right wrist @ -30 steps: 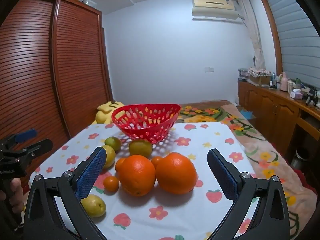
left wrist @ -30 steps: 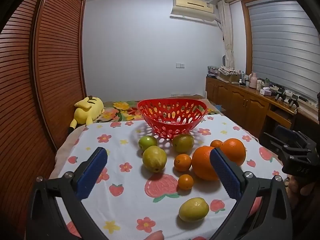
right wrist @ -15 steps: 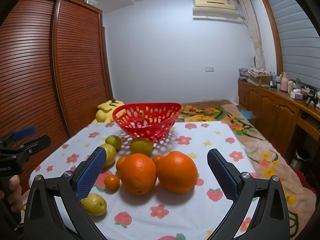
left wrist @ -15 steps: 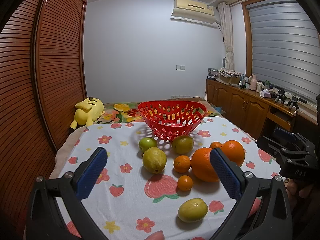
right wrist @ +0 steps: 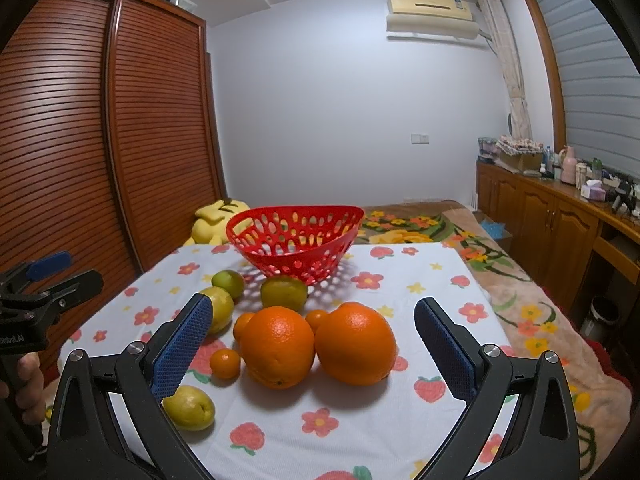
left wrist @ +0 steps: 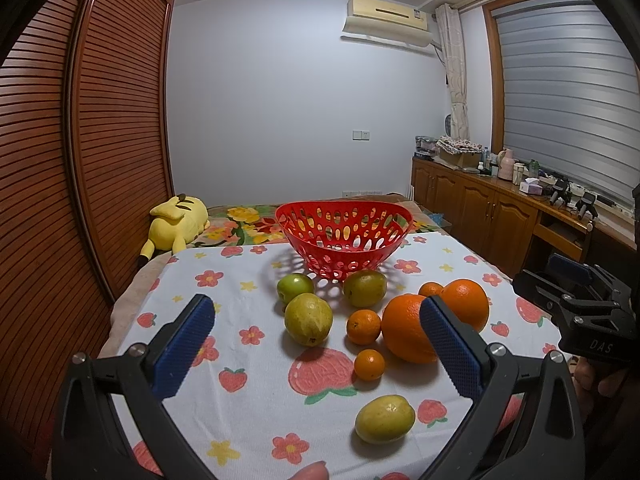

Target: Organize fruits

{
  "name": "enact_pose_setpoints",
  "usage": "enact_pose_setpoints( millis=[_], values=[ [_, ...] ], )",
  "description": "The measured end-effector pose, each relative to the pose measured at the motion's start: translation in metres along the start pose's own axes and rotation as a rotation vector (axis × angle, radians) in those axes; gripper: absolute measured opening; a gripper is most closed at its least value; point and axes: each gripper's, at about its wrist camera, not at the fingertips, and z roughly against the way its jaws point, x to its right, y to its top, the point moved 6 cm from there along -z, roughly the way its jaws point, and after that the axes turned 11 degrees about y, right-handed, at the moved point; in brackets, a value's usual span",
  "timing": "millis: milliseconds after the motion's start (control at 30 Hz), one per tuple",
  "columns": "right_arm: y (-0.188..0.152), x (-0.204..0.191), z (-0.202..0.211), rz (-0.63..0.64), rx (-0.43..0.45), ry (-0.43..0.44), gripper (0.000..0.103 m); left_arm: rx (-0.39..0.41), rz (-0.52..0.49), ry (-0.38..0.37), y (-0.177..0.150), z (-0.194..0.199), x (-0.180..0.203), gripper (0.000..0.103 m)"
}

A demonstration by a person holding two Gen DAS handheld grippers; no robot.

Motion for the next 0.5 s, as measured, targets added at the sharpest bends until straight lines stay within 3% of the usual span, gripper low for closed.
enact_pose_setpoints(
  millis=[500],
  values=[
    [0.0014, -0.0014, 0.0006, 0.001, 0.0, 0.002, 0.103, 0.002, -0.001, 0.001, -0.0011, 0.0009, 0.0002, 0.103]
  ],
)
